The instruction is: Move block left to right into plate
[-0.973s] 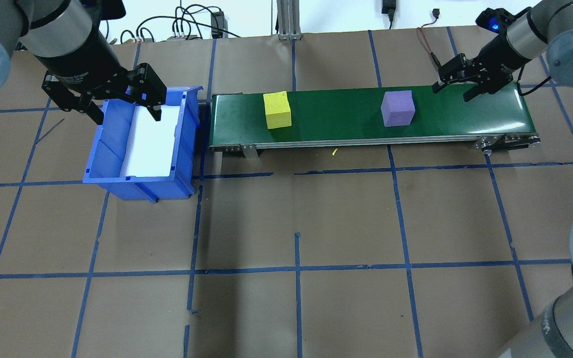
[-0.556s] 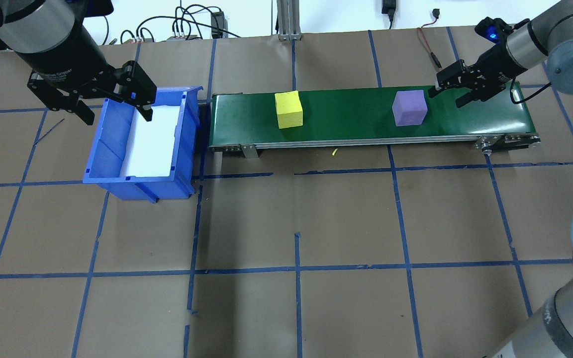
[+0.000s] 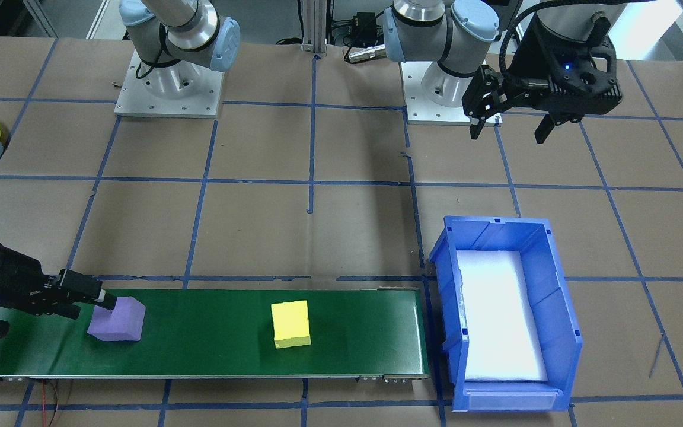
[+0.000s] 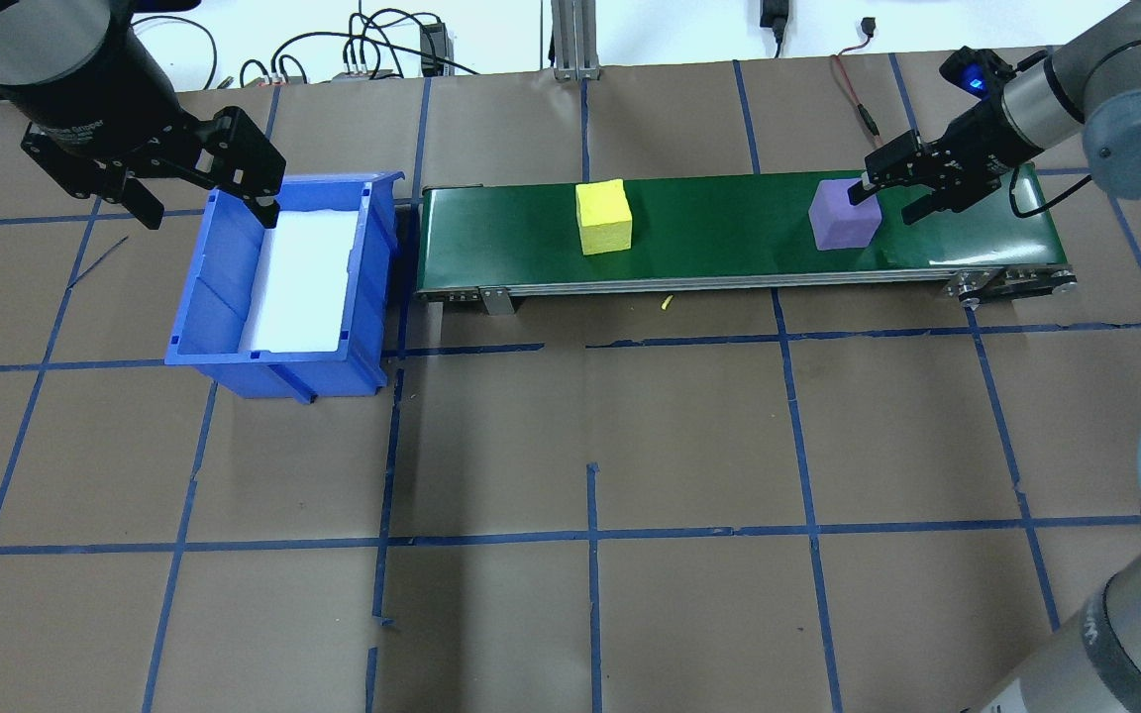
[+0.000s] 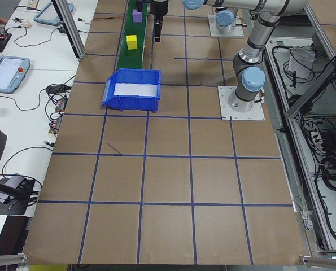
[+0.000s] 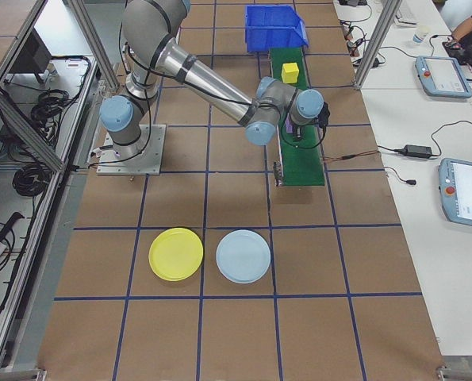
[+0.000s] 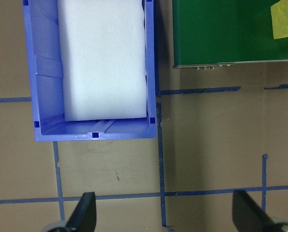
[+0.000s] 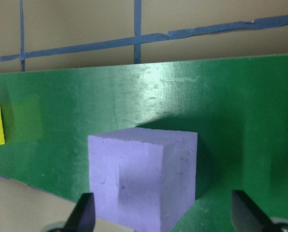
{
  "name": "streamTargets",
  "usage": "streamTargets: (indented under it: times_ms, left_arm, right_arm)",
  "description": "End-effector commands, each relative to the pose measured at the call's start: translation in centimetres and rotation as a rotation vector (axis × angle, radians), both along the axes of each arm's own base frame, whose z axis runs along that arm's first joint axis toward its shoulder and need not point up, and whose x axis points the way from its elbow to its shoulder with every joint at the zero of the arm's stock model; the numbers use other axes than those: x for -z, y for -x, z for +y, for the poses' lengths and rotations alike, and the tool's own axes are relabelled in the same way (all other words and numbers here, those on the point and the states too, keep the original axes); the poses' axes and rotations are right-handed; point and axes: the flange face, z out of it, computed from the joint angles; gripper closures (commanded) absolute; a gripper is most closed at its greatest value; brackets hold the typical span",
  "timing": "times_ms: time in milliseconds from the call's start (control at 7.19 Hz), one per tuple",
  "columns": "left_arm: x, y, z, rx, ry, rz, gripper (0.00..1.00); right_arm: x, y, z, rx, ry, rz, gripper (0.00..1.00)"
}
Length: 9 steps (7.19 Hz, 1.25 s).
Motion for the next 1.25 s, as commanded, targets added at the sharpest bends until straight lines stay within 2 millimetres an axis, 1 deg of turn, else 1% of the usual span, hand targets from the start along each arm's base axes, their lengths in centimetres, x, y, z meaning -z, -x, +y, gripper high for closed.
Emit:
streamTargets:
  times_ms: [0,278,417,695,834,973,1112]
  left_arm:
    - [0.0,-0.2,-0.2,-0.004,0.007,0.009,0.0]
    - [-0.3,-0.6,-0.3,0.0,0.021,0.002,0.0]
    - [-0.3,-0.2,-0.3,0.007,0.022,0.011,0.0]
    - [-0.2,-0.3,-0.3,0.005,0.021,0.011,0.0]
    - [-0.3,-0.3,-0.3,0.006,0.022,0.005,0.0]
    - [-0.2,-0.4,-0.3,0.006,0.02,0.003,0.0]
    - [-0.3,-0.4,-0.3,0.006,0.022,0.003,0.0]
  right_arm:
    - [0.0,0.0,0.1,0.001,0.0,0.0,0.0]
    - [0.0,-0.1,0.0,0.001,0.003,-0.001,0.0]
    - [-0.2,0.2,-0.3,0.003,0.019,0.013,0.0]
    - [-0.3,0.5,-0.6,0.01,0.048,0.04,0.0]
    - [-0.2,0.5,-0.6,0.029,0.043,0.041,0.03]
    - [-0.2,0.6,-0.6,0.036,0.031,0.059,0.09]
    - [0.1,1.0,-0.4,0.033,0.014,0.103,0.09]
